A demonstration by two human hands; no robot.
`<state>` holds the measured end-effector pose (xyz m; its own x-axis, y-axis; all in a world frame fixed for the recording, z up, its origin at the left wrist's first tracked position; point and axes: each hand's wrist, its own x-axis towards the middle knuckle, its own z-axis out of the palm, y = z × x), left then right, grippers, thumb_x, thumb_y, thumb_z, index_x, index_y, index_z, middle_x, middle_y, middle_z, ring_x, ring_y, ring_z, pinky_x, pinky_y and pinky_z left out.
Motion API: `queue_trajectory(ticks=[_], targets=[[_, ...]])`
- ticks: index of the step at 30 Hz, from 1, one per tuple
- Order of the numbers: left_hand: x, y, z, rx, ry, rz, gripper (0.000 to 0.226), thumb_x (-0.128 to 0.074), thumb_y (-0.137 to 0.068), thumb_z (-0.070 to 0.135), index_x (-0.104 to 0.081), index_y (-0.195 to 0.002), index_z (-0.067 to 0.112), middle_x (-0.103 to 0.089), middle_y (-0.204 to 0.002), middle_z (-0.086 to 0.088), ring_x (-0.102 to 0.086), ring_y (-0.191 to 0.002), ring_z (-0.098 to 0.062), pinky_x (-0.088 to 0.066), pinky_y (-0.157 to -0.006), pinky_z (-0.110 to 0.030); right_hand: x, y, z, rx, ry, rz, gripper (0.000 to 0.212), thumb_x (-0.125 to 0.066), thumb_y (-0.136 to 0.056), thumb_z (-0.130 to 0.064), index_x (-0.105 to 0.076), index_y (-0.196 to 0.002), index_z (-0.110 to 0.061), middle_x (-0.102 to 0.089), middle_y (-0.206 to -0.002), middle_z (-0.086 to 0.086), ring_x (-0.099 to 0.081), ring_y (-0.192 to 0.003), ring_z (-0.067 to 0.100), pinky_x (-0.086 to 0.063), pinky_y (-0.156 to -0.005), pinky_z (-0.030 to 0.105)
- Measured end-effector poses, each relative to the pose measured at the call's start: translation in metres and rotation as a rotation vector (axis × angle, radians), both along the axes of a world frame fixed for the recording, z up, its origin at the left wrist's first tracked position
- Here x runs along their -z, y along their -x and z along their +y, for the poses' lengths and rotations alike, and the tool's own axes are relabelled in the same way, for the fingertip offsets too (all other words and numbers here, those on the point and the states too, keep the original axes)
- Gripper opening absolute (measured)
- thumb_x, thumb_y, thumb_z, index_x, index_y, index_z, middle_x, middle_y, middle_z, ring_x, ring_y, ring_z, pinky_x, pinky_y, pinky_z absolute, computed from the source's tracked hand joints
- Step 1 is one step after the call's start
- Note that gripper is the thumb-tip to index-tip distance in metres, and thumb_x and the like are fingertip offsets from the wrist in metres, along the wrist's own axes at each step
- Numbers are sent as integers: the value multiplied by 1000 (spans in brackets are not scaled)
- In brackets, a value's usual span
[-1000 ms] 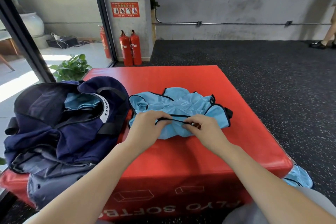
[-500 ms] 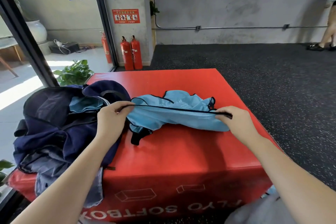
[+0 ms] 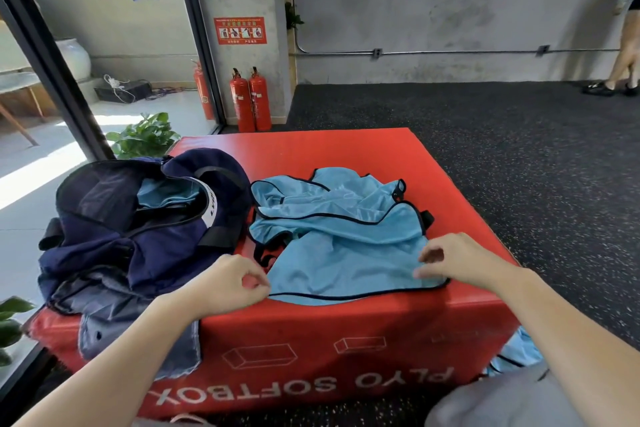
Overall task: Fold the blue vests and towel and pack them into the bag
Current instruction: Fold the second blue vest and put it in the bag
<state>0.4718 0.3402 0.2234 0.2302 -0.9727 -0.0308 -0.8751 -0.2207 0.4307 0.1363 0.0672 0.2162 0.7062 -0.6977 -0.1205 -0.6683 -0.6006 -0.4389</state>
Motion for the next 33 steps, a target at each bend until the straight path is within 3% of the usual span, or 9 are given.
queue_trajectory(ticks=[4,8,13,19,23,27,29,31,33], targets=[[3,-3,-32,-130,240,-3,11,-72,-88,22,-79,-93,28,-62,-80,29,-56,-81,15,-38,-74,-5,2,-32,-10,-10,79,-179,23,-77,-81,-50,-74,-92,-31,-68,-88,-18,-60,-82,-5,-45,-76,21],[15,-22,-72,-137,367,-90,21,-68,-89,10,-76,-105,20,-69,-104,13,-57,-108,-11,-47,-96,-30,10,-70,-26,-79,206,-170,20,-67,-95,-31,-71,-112,-22,-63,-105,-11,-57,-102,8,-47,-93,32],[18,-45,-113,-107,303,-212,28,-71,-87,13,-73,-113,24,-67,-121,8,-52,-121,-20,-42,-102,-46,24,-109,-45,-172,304,-77,31,-64,-90,-11,-69,-119,-20,-67,-120,-4,-56,-117,20,-45,-99,39],[27,-71,-128,-12,215,-306,34,-64,-86,13,-71,-116,27,-68,-112,10,-55,-117,-17,-38,-99,-42,32,-127,-70,-141,423,207,52,-49,-88,-4,-60,-129,-35,-60,-127,-12,-44,-126,18,-27,-102,38],[27,-78,-127,-10,369,-305,22,-59,-90,17,-77,-102,19,-75,-95,5,-68,-94,-23,-51,-85,-42,29,-120,-82,-109,494,75,25,-57,-95,-23,-72,-110,-37,-70,-109,-16,-58,-111,14,-32,-96,36],[20,-75,-120,-66,438,-277,16,-66,-93,11,-77,-104,16,-75,-97,3,-67,-95,-21,-52,-87,-41,16,-103,-79,-76,310,-185,14,-67,-93,-21,-77,-103,-24,-74,-101,-12,-66,-97,12,-48,-89,33],[16,-68,-115,-110,475,-192,15,-65,-94,11,-76,-103,16,-72,-97,7,-64,-92,-9,-50,-90,-30,12,-90,-75,-24,219,-280,14,-68,-93,-17,-78,-102,-23,-74,-100,-13,-64,-94,7,-48,-88,27],[11,-60,-110,-193,507,-83,14,-66,-93,12,-75,-101,18,-67,-94,13,-58,-84,10,-41,-84,-4,11,-75,-71,27,151,-341,18,-69,-93,-14,-77,-102,-27,-73,-98,-16,-64,-92,1,-48,-86,22],[8,-50,-103,-238,527,-41,12,-67,-93,13,-76,-100,18,-66,-92,15,-55,-83,19,-34,-78,3,12,-58,-64,57,63,-374,27,-68,-93,-12,-72,-105,-36,-72,-99,-15,-66,-94,1,-50,-86,21]])
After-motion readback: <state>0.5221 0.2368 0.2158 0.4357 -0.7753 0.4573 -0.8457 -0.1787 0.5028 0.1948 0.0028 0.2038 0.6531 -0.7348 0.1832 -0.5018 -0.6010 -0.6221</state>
